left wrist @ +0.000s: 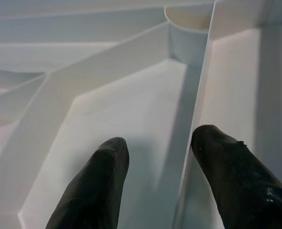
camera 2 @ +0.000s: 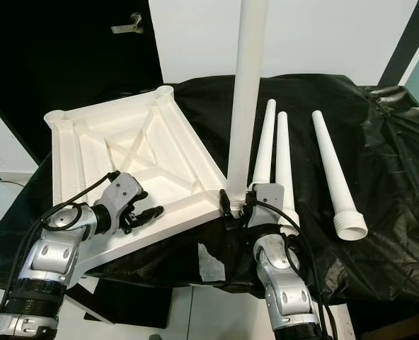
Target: Building children table
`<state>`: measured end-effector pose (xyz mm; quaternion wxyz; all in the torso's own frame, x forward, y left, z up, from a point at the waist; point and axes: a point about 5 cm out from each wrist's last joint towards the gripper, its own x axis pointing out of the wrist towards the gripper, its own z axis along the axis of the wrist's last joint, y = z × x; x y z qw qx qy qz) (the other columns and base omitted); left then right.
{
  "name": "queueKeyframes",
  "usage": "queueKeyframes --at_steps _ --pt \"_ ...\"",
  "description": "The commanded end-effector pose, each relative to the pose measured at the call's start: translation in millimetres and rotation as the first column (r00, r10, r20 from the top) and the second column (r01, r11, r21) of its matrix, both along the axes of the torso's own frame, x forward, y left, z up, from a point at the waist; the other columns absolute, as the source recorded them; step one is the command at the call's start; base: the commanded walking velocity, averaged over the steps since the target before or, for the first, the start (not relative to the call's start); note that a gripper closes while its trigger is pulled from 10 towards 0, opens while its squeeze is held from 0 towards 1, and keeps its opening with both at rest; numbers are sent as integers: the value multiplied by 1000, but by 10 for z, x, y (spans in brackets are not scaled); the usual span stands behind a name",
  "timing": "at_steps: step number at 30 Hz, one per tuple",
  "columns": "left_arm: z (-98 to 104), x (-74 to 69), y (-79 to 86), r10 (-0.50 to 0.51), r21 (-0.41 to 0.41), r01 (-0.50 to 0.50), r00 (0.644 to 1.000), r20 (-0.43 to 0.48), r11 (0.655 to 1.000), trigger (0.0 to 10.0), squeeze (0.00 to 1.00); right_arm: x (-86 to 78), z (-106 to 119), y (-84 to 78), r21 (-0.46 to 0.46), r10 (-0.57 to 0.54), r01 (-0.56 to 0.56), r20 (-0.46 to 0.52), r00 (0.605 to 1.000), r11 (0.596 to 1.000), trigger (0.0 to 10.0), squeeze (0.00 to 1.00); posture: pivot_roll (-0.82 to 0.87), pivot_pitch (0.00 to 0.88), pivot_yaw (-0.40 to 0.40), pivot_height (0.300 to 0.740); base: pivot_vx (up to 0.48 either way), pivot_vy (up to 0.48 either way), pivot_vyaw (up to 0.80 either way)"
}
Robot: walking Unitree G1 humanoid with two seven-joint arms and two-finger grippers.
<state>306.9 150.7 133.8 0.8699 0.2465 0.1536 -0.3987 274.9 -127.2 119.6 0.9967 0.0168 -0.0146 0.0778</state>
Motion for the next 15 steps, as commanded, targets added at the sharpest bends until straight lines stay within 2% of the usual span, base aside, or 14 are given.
queueKeyframes --at_steps 1,3,4,6,7,8,9,15 --pt "15 113 90 211 53 -218 971 109 975 10000 0 13 0 -16 6 -13 13 -12 1000 1000 10000 0 -33 0 53 740 0 0 0" --pt "4 131 72 214 67 -221 972 95 973 10000 0 29 15 -13 3 -16 16 -7 1000 1000 10000 0 -37 0 54 740 0 0 0" --pt "-6 147 59 224 73 -230 971 80 971 6392 0 42 30 -11 3 -17 17 -3 1000 1000 10000 0 -39 0 56 740 0 0 0" --pt "-6 147 59 224 73 -230 971 80 971 6392 0 42 30 -11 3 -17 17 -3 1000 1000 10000 0 -39 0 56 740 0 0 0" --pt "-13 156 52 231 76 -236 970 71 969 7020 0 49 39 -10 3 -18 18 0 1000 1000 10000 0 -39 0 56 740 0 0 0" --pt "-13 156 52 231 76 -236 970 71 969 7020 0 49 39 -10 3 -18 18 0 1000 1000 10000 0 -39 0 56 740 0 0 0" --pt "-29 170 60 254 75 -258 966 59 963 0 0 57 49 -10 6 -22 22 3 1000 1000 10000 0 -40 0 57 740 0 0 0" --pt "-60 200 80 284 80 -287 958 43 955 0 0 79 76 1 14 -28 28 9 1000 1000 10000 0 -44 0 59 740 0 0 0"
